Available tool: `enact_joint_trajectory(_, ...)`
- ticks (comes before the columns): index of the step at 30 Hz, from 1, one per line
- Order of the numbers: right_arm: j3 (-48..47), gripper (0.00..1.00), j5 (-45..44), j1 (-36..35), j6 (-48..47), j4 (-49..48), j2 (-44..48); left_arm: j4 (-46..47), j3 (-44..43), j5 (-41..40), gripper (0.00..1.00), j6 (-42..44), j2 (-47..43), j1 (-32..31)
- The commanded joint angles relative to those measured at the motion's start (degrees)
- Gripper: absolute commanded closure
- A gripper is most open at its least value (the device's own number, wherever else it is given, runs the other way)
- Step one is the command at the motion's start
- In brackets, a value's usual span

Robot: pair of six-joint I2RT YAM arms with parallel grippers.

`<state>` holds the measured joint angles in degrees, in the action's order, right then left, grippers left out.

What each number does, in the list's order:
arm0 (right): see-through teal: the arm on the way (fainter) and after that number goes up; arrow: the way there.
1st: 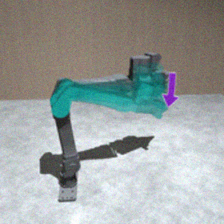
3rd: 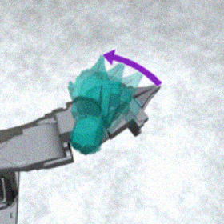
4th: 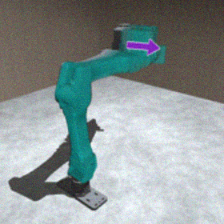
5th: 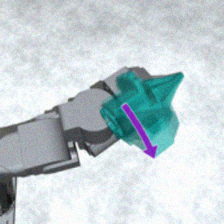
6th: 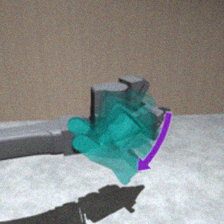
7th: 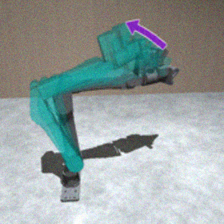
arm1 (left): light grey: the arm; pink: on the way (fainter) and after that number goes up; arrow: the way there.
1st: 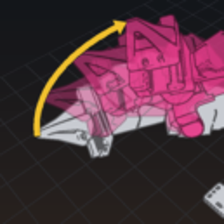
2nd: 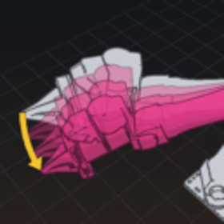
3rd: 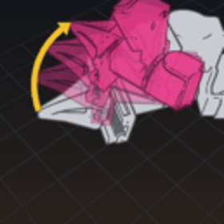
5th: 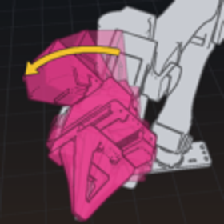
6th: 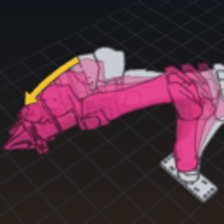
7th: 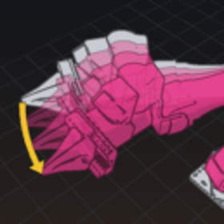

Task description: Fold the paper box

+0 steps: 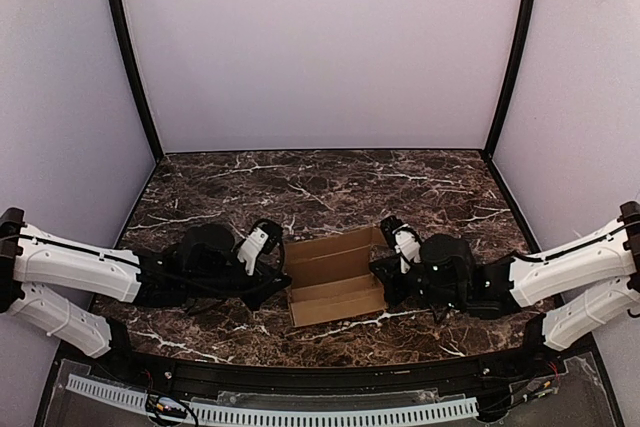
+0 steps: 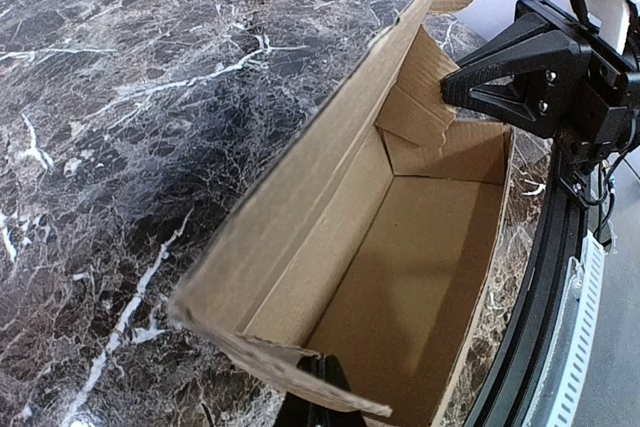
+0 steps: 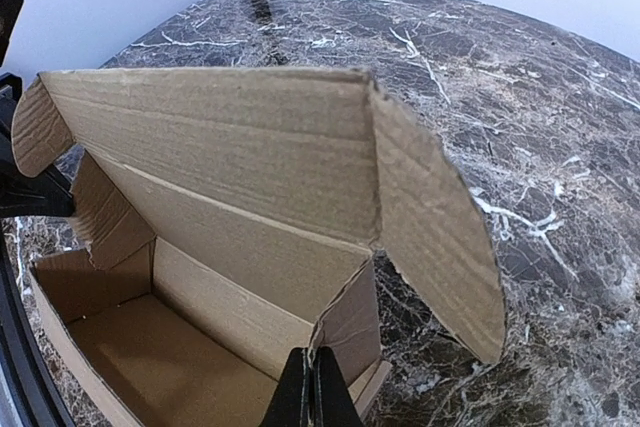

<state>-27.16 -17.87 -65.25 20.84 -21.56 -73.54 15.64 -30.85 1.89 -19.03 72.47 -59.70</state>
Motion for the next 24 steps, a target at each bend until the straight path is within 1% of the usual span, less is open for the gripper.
enact_joint_trajectory(1,1.3,1.0,-0.9,-2.3,2.6,-4.7,-0.6,-0.5,1.6,-0.2,1.0,-1.2,0.5,-0.9)
enact_joint_trajectory(8,2.0,1.0,-2.8,-3.8,3.6,-4.2,-0.4,-1.1,1.7,-1.2,1.0,-1.0,0.1,-1.7)
enact_joint_trajectory(13,2.4,0.97,-4.1,-4.4,3.6,-4.2,1.0,-1.7,1.5,-4.8,1.0,-0.8,-0.3,-2.5)
enact_joint_trajectory(20,3.0,0.87,-6.2,-4.7,3.4,-2.3,5.2,-1.6,1.6,-8.9,1.0,-0.5,0.6,-4.4)
enact_joint_trajectory(24,3.6,0.78,-7.4,-4.7,3.7,-0.4,8.2,-1.7,1.2,-10.9,1.0,-0.1,1.1,-5.2)
